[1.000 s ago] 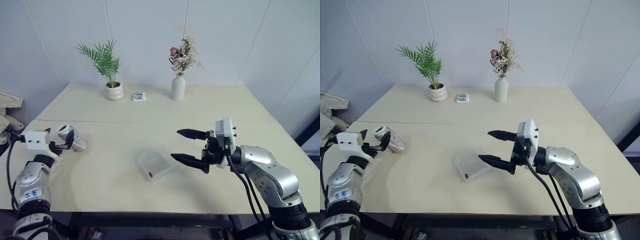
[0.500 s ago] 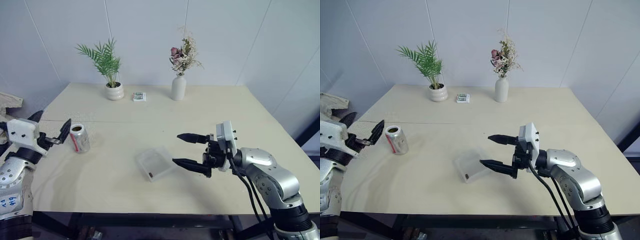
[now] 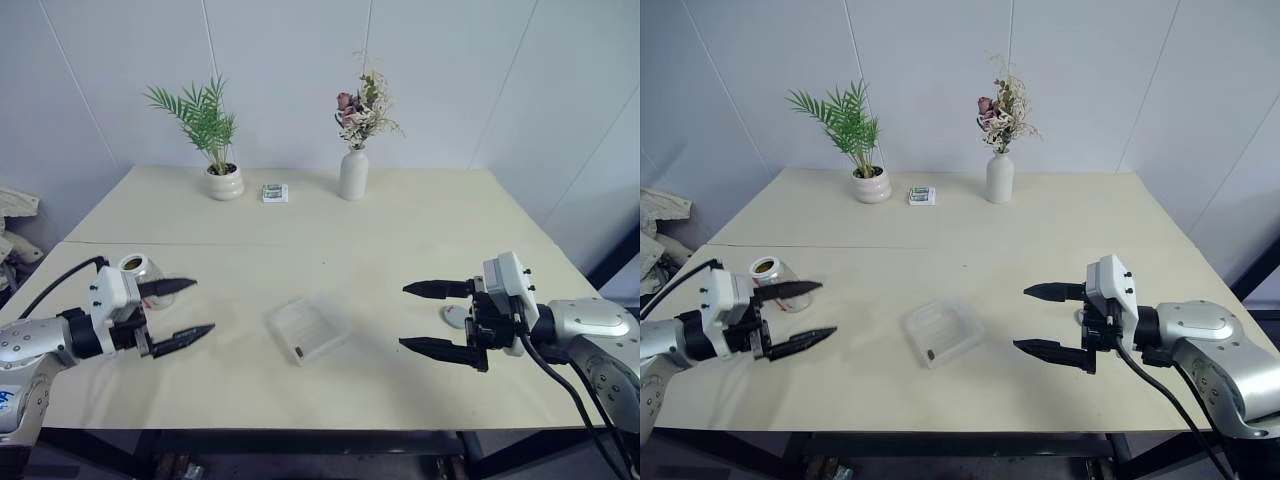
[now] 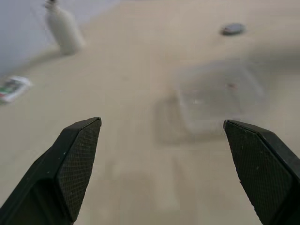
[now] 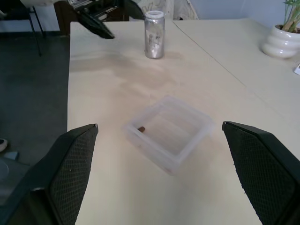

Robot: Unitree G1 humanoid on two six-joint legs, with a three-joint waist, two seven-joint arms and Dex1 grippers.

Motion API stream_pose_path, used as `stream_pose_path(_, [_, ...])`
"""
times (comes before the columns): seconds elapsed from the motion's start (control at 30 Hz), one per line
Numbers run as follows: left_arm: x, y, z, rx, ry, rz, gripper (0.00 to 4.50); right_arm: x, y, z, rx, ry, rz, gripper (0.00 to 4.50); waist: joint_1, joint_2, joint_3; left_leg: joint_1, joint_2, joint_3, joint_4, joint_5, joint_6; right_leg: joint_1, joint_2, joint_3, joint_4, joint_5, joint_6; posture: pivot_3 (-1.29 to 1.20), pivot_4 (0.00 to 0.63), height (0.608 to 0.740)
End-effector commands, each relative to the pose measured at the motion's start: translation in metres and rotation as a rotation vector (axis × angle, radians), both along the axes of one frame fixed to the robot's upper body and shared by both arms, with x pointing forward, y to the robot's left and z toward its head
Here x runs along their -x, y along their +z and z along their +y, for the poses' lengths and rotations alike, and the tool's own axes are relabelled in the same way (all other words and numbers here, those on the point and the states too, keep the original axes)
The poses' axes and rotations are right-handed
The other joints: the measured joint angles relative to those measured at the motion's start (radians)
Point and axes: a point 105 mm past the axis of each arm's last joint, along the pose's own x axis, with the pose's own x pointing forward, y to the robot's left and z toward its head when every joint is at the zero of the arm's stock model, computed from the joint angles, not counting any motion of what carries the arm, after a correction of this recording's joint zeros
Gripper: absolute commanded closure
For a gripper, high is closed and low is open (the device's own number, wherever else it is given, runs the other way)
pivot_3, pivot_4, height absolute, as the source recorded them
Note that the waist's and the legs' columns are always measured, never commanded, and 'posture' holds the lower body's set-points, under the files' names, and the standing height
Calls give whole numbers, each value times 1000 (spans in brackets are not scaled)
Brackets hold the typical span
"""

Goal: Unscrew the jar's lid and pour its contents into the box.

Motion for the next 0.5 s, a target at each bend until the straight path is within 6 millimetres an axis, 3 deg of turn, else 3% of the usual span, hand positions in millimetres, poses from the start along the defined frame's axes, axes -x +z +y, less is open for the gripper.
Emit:
stream_pose_path(0.03, [10, 7, 10, -55, -8, -42, 31, 5, 6, -5, -5, -3, -42, 0, 0, 0, 0, 0, 0, 0, 0, 0, 0, 0, 0, 0, 0, 0, 0, 0, 150, 740])
stream_pose_path(0.27, [13, 3, 8, -41, 2, -46, 31, -4, 3, -12, -4, -36, -74, 0, 2, 0, 0, 0, -1, 2, 1, 0, 0, 0, -1, 3, 0, 0, 1, 0, 150, 740])
stream_pose_path(0.5, [7, 0, -9, -4, -19, -40, 31, -5, 6, -8, -22, -46, -82, 0, 2, 0, 0, 0, -1, 2, 1, 0, 1, 0, 0, 3, 0, 3, 5, 0, 150, 740])
